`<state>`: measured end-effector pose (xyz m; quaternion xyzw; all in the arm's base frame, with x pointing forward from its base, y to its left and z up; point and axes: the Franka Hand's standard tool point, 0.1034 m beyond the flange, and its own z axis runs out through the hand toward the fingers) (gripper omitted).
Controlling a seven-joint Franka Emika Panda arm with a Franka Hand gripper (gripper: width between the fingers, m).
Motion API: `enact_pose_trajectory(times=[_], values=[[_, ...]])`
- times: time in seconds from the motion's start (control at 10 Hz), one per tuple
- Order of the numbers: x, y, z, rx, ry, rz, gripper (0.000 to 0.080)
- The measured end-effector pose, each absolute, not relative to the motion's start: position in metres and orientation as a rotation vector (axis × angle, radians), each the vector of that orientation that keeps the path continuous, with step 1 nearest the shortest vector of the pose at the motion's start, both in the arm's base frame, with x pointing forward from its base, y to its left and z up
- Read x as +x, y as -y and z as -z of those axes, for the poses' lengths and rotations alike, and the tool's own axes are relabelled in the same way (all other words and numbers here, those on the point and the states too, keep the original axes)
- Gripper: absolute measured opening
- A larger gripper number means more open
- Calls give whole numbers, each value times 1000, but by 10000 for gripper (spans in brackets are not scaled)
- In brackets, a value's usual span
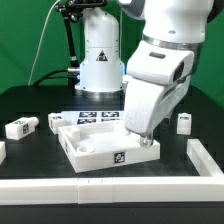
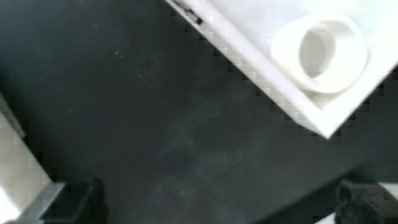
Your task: Assemble one leg
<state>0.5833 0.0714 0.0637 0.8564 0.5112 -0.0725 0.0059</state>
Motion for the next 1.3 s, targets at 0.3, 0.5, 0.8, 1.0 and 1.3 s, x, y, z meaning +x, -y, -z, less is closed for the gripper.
enact_pose_trajectory(times=[0.3, 0.5, 0.8, 1.0, 1.3], values=[[552, -55, -58, 2526, -1830, 78, 650], [543, -47, -58, 2521, -1845, 91, 650], [543, -47, -56, 2490, -1884, 75, 650], [526, -38, -48, 2328, -2073, 16, 650], [504, -23, -47, 2130, -2279, 23, 650]])
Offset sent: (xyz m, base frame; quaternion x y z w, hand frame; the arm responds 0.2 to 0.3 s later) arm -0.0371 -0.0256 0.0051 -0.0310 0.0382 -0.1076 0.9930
